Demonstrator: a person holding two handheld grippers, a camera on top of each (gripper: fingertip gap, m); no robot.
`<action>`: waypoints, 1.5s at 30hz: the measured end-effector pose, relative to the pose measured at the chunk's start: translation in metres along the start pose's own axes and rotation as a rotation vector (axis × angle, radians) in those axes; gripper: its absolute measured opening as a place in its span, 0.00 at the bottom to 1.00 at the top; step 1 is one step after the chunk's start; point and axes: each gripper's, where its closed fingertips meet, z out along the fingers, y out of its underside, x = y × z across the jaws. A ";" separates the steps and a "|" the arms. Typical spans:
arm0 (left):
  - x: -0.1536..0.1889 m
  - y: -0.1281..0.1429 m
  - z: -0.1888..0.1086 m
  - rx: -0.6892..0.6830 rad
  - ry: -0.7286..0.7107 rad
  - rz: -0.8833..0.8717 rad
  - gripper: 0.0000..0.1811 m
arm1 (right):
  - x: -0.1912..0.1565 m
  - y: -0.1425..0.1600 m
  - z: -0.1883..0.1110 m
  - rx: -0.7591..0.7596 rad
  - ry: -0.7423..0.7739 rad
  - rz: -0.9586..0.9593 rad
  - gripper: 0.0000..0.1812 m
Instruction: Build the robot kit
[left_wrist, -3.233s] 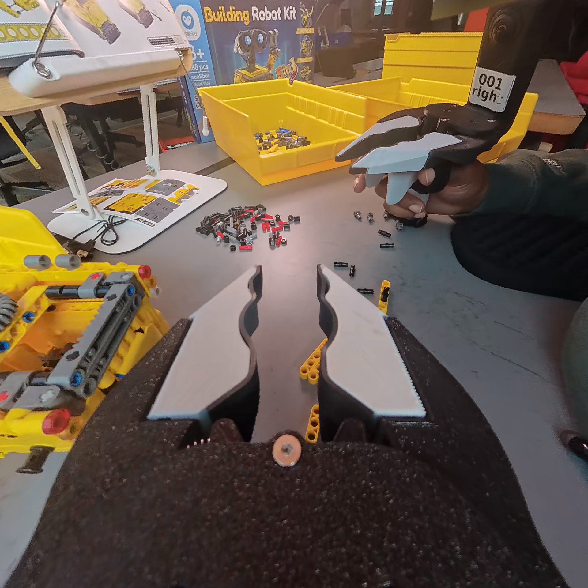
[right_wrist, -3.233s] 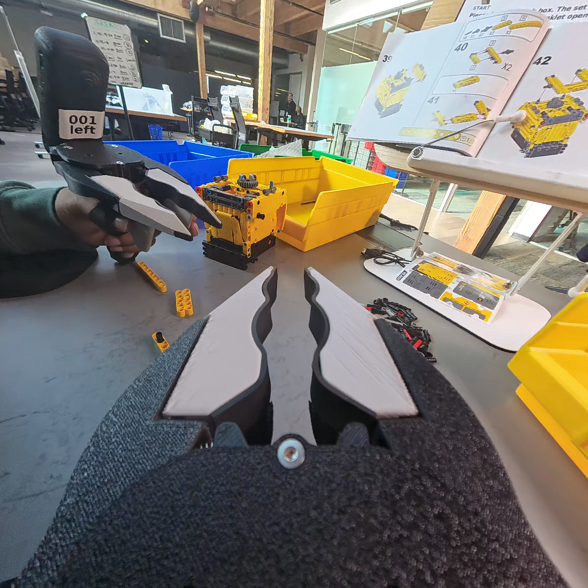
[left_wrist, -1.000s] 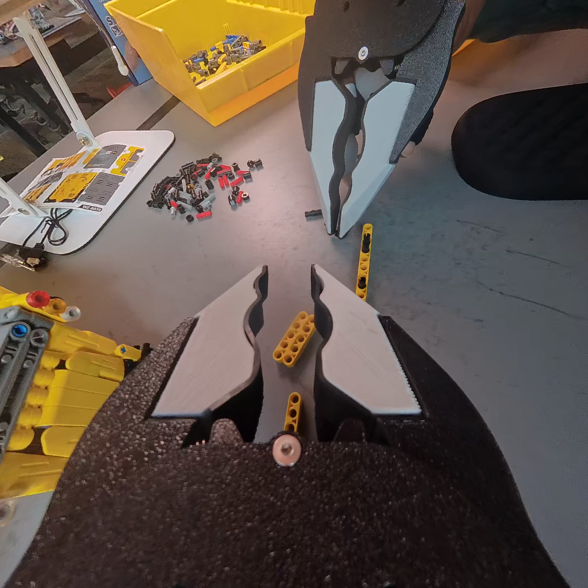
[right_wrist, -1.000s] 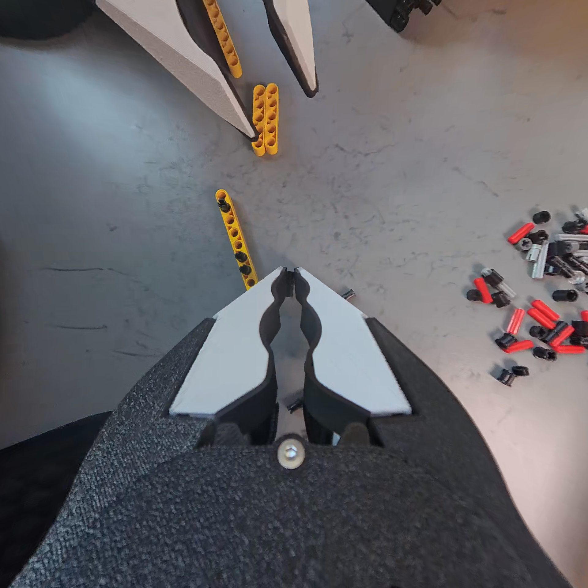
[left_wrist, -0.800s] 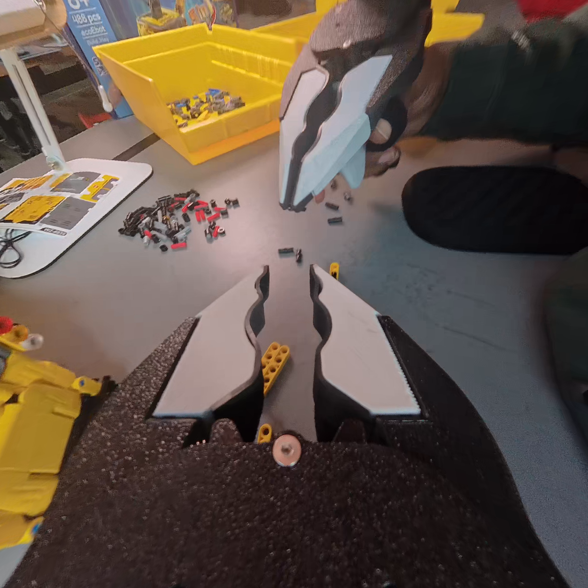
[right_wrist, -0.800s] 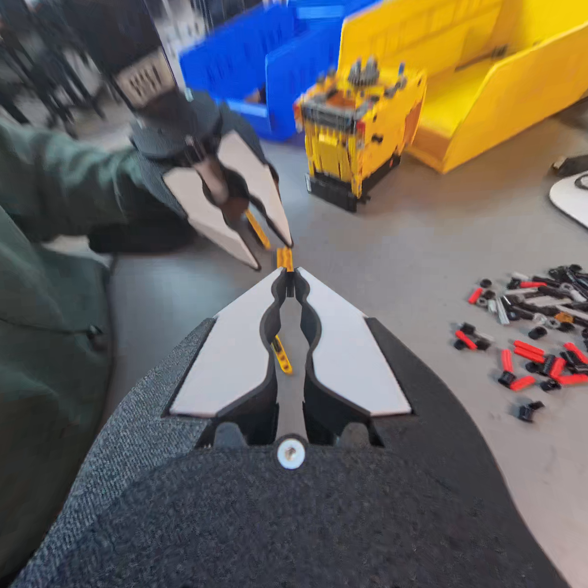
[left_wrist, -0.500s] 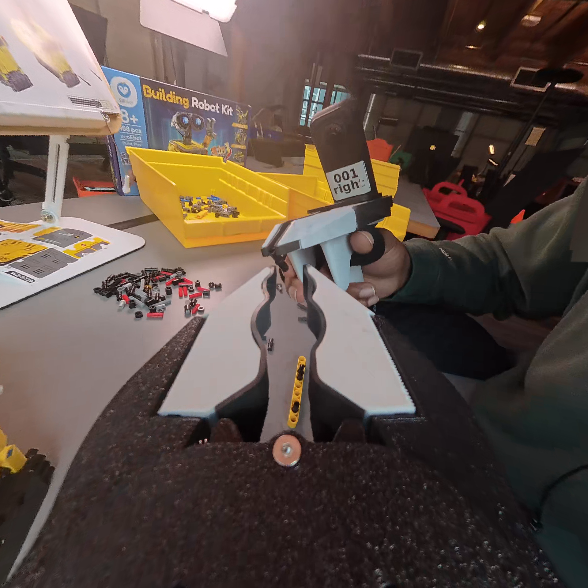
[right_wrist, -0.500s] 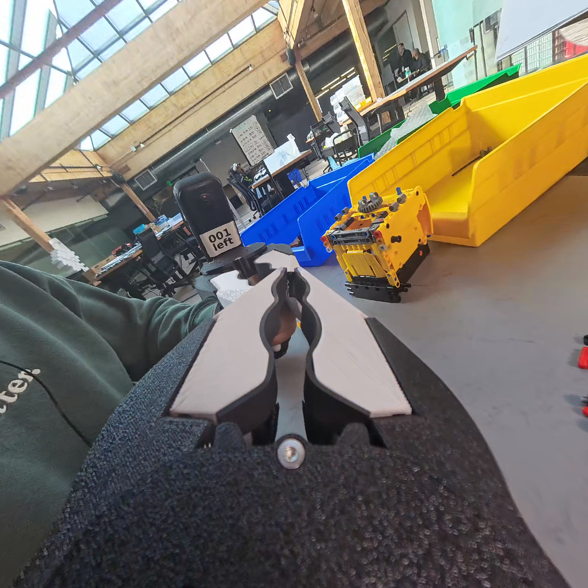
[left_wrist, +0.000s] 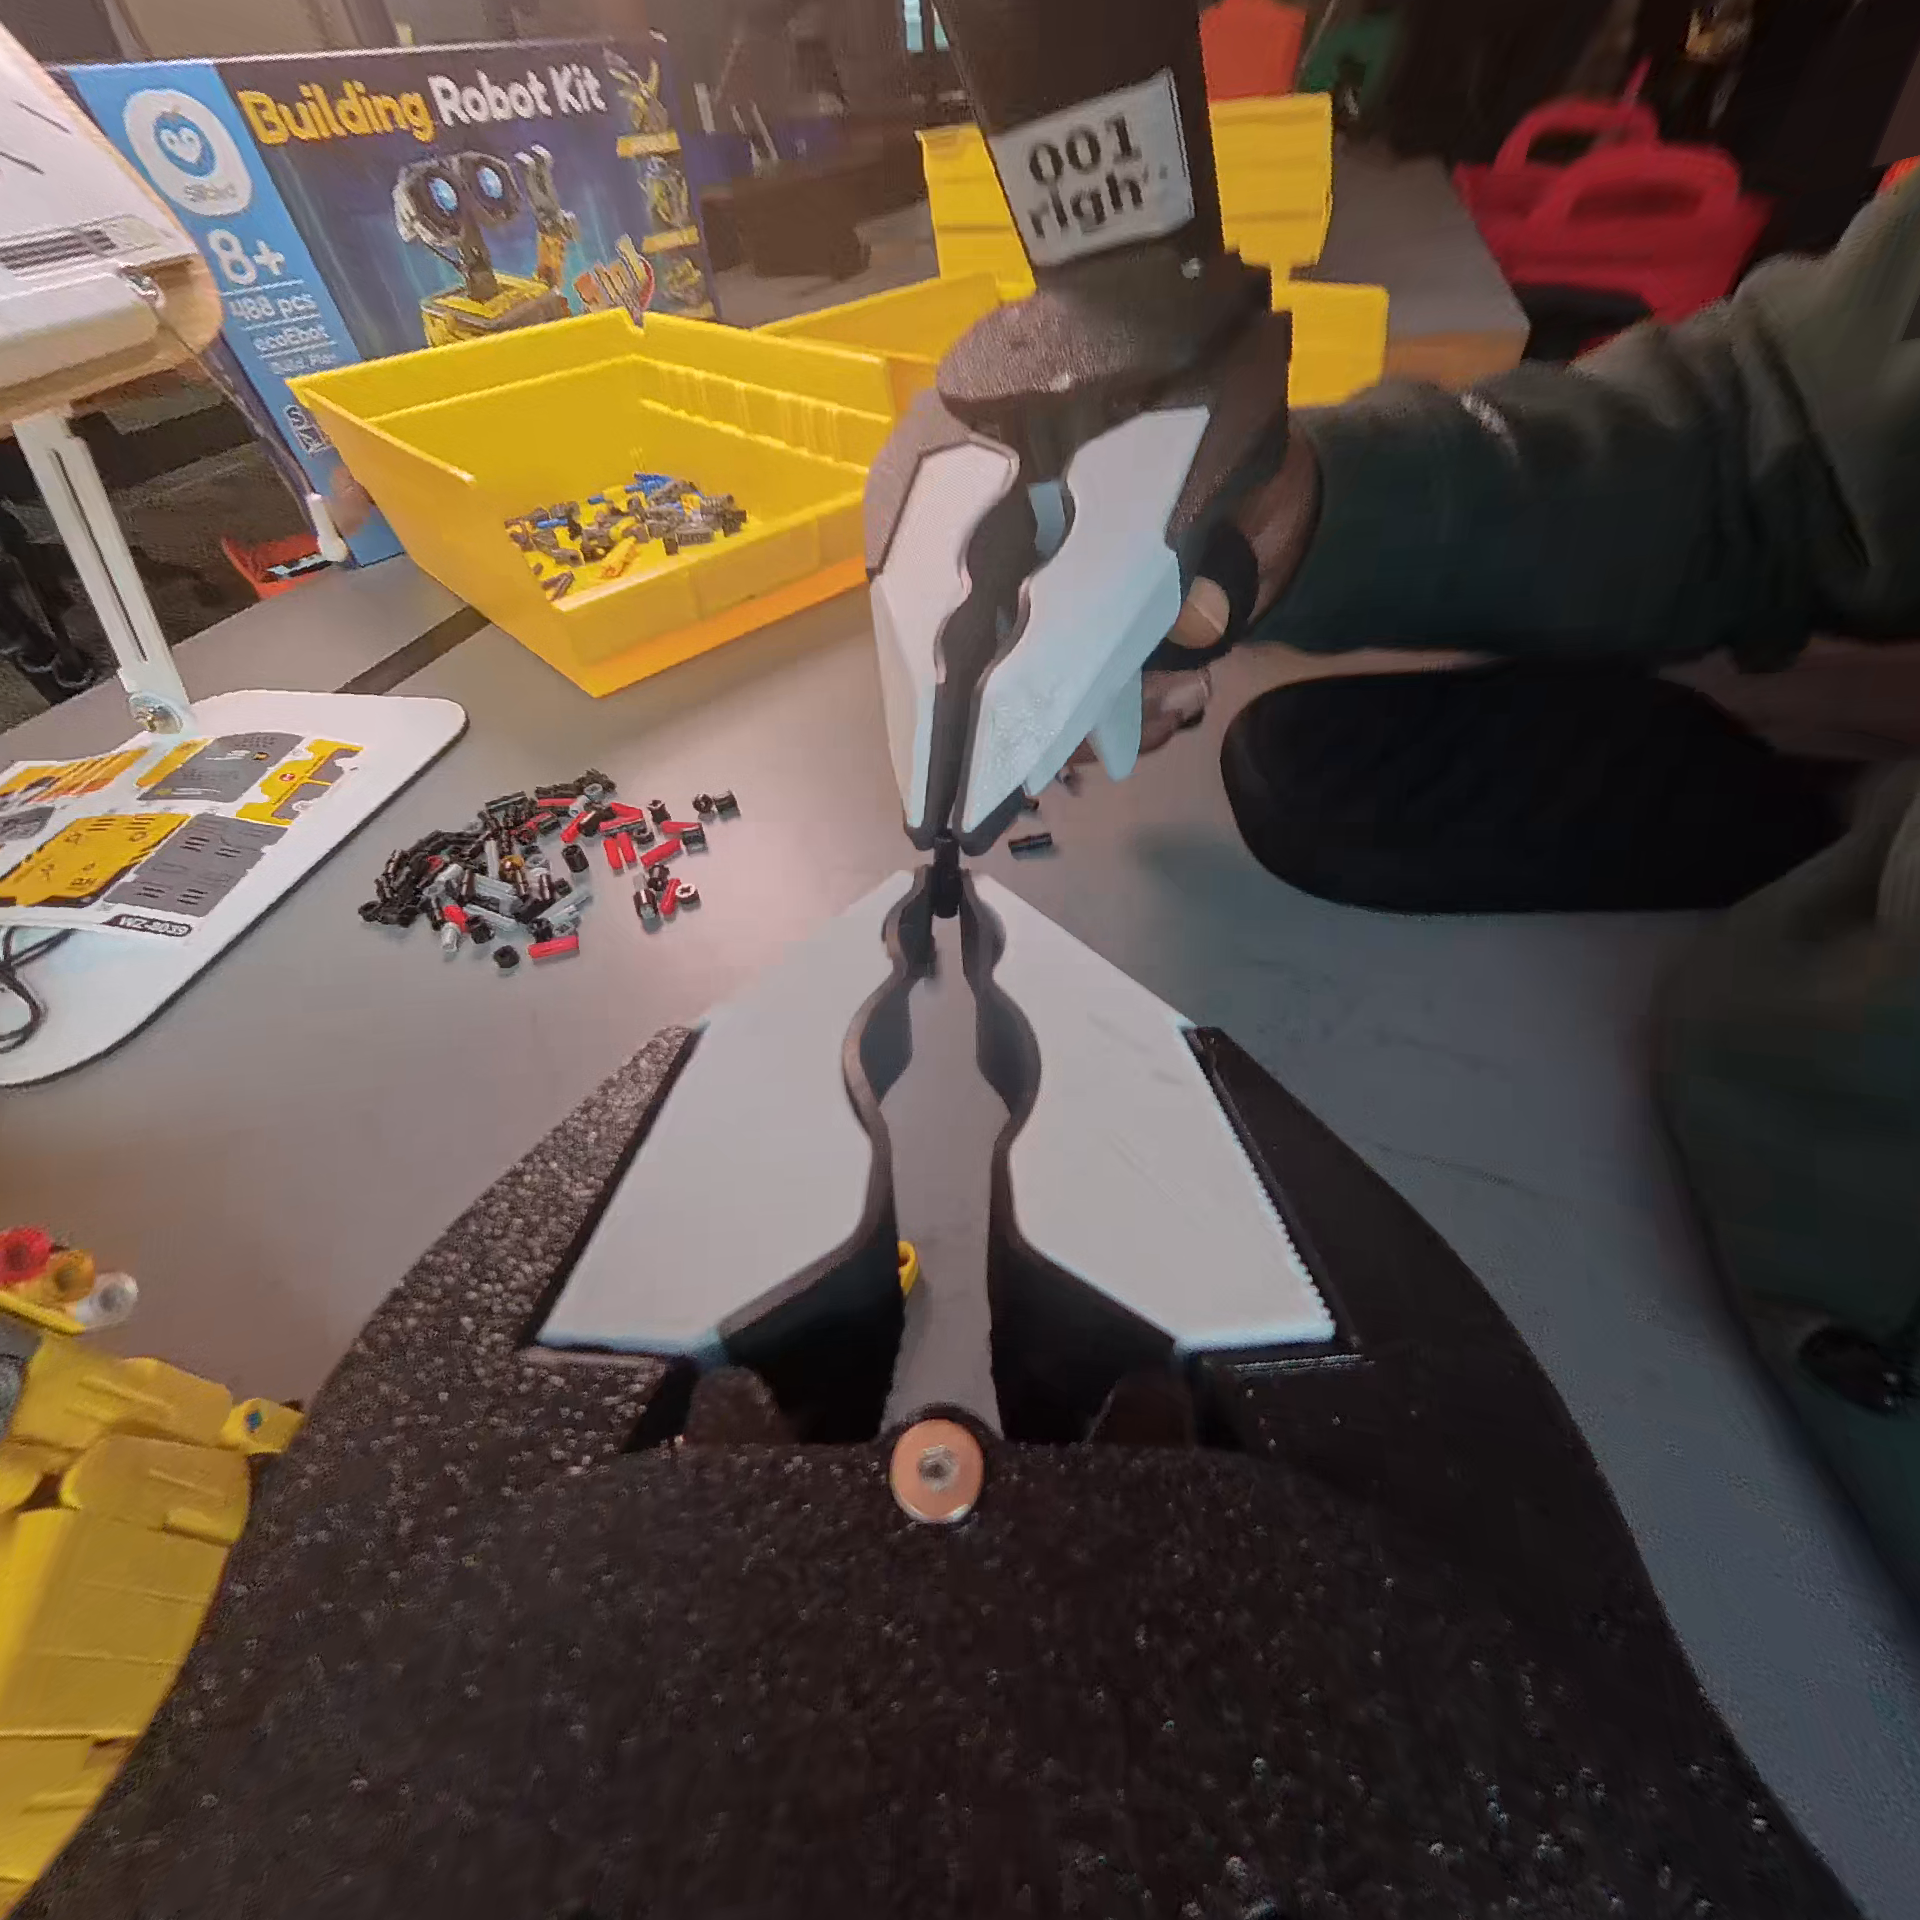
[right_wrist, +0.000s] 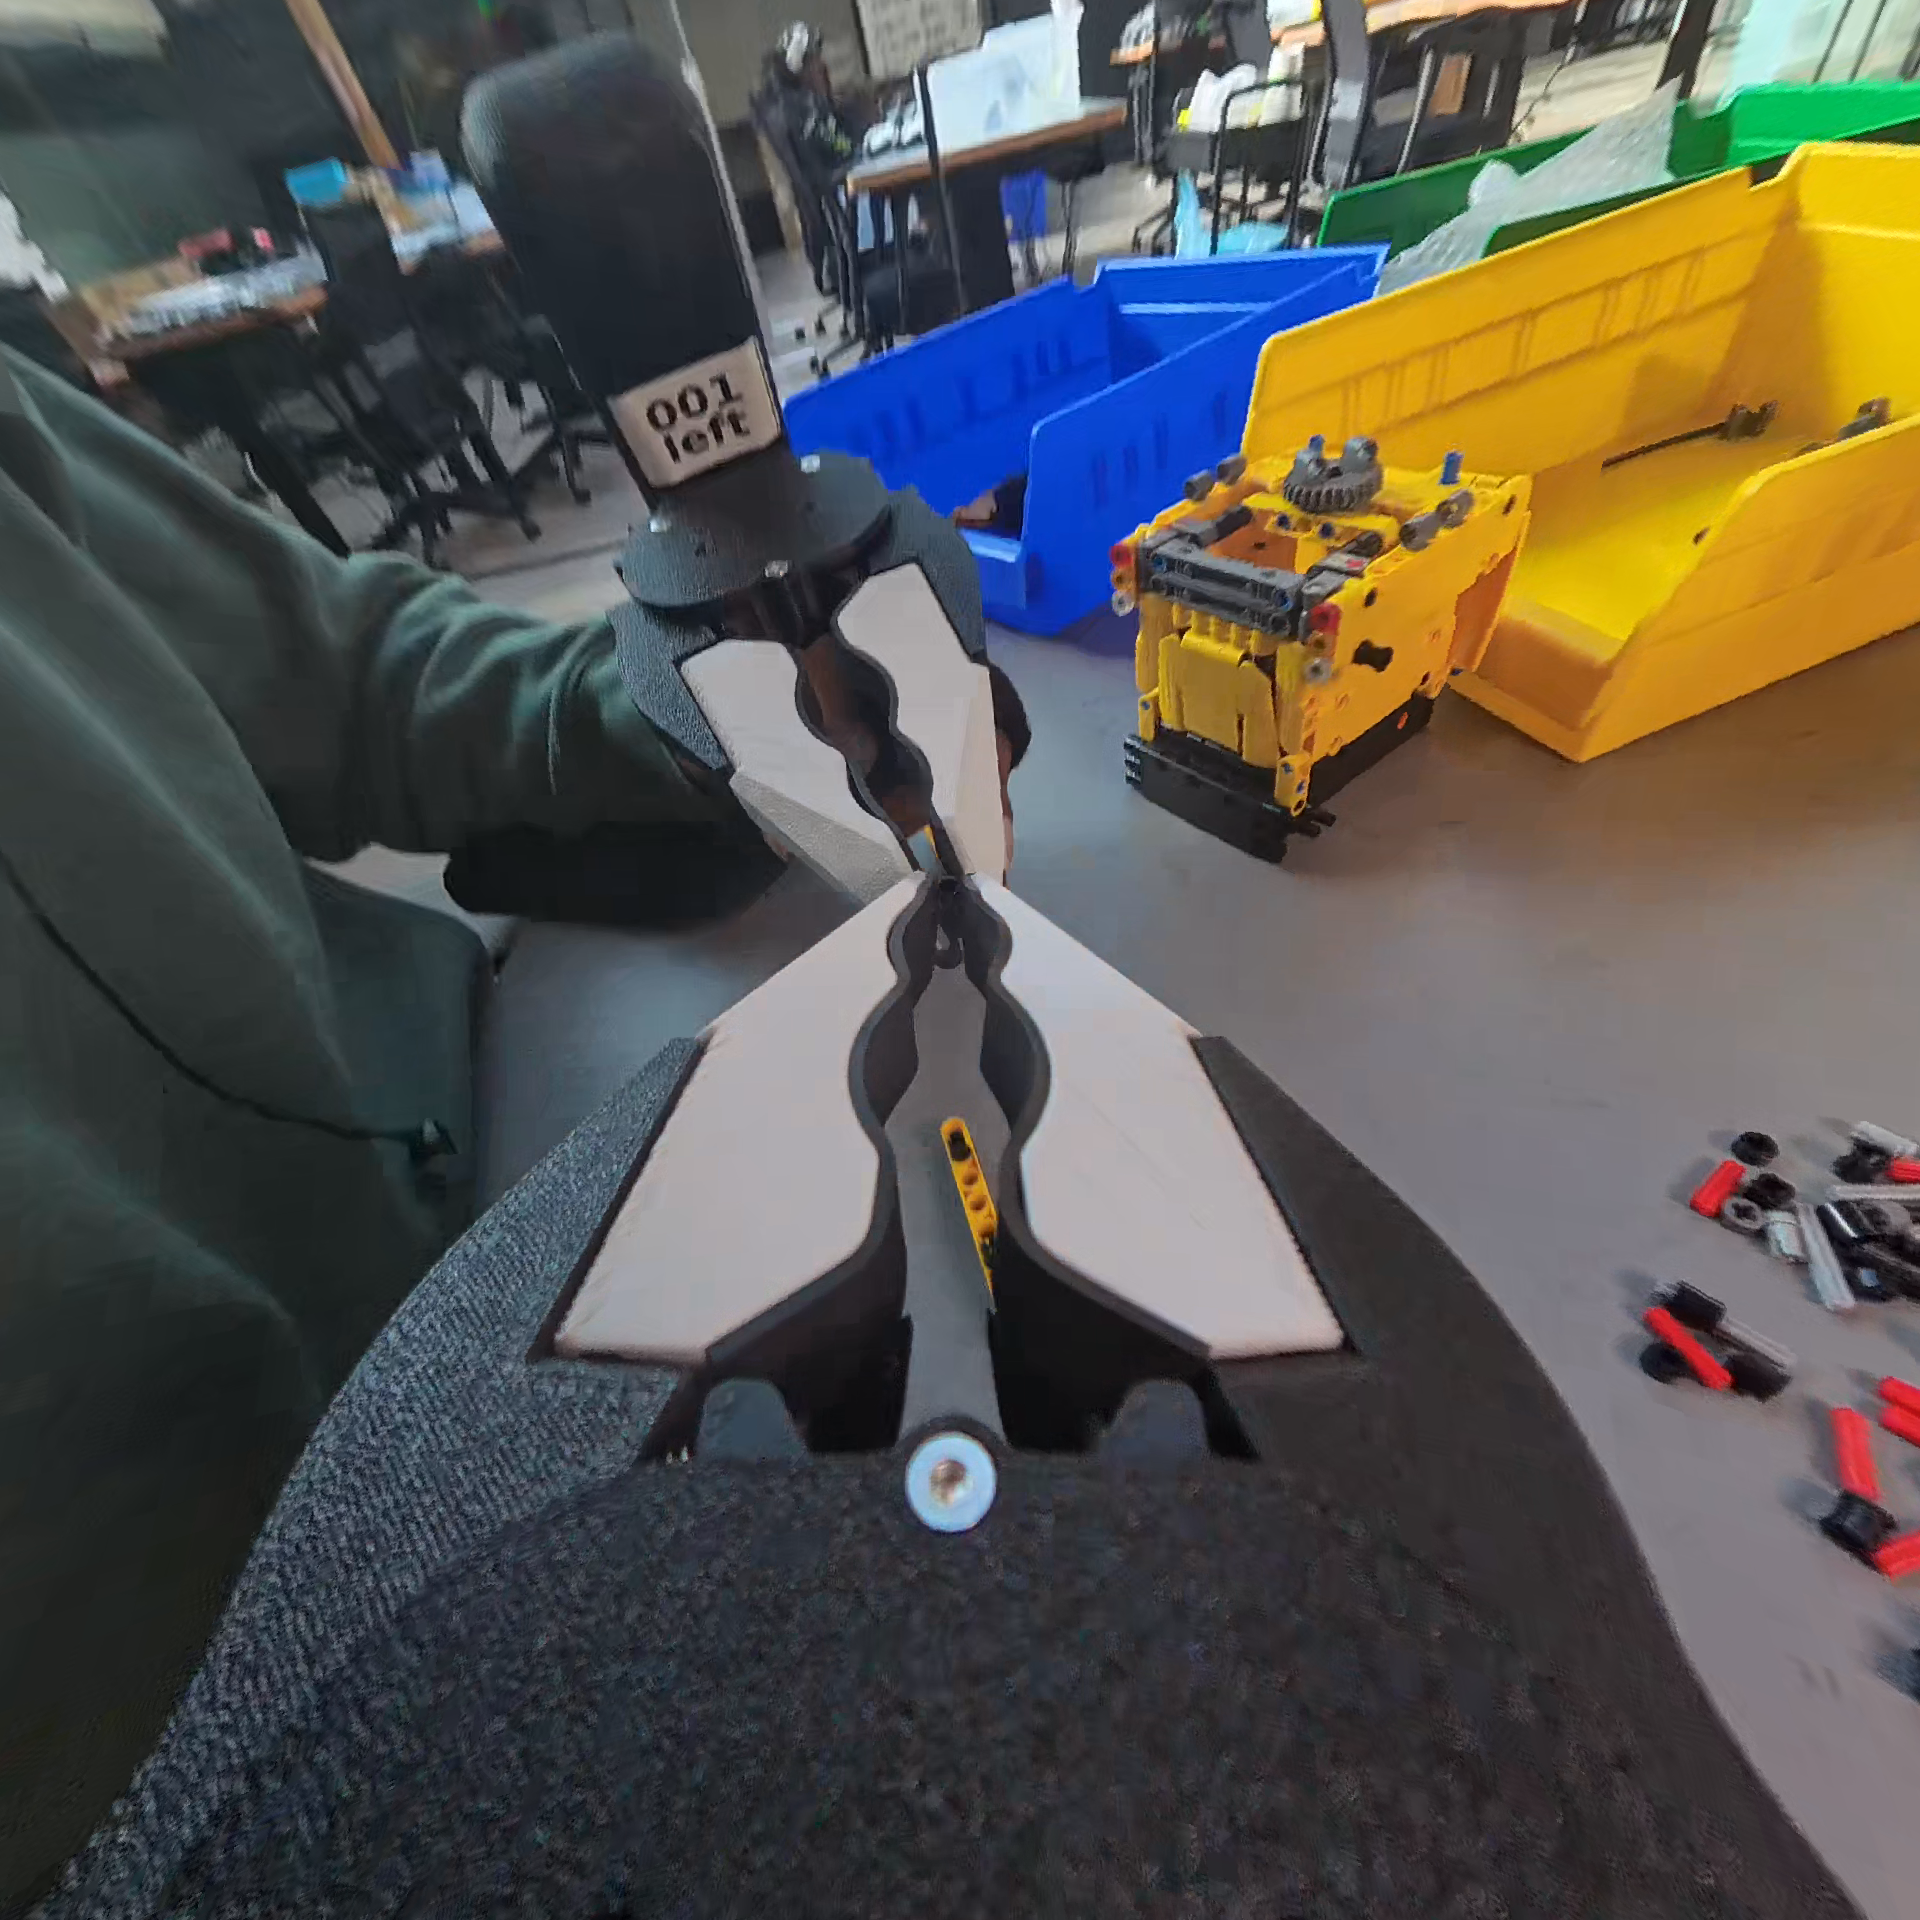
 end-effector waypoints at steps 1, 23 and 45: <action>0.003 0.006 0.002 -0.039 0.003 0.053 0.02 | -0.002 0.007 -0.001 -0.058 -0.004 -0.045 0.02; 0.017 0.030 0.011 -0.153 0.050 0.156 0.02 | -0.008 0.041 -0.002 -0.249 -0.034 -0.222 0.02; 0.017 0.033 0.005 -0.197 0.076 0.132 0.02 | -0.010 0.043 0.006 -0.472 -0.089 -0.432 0.02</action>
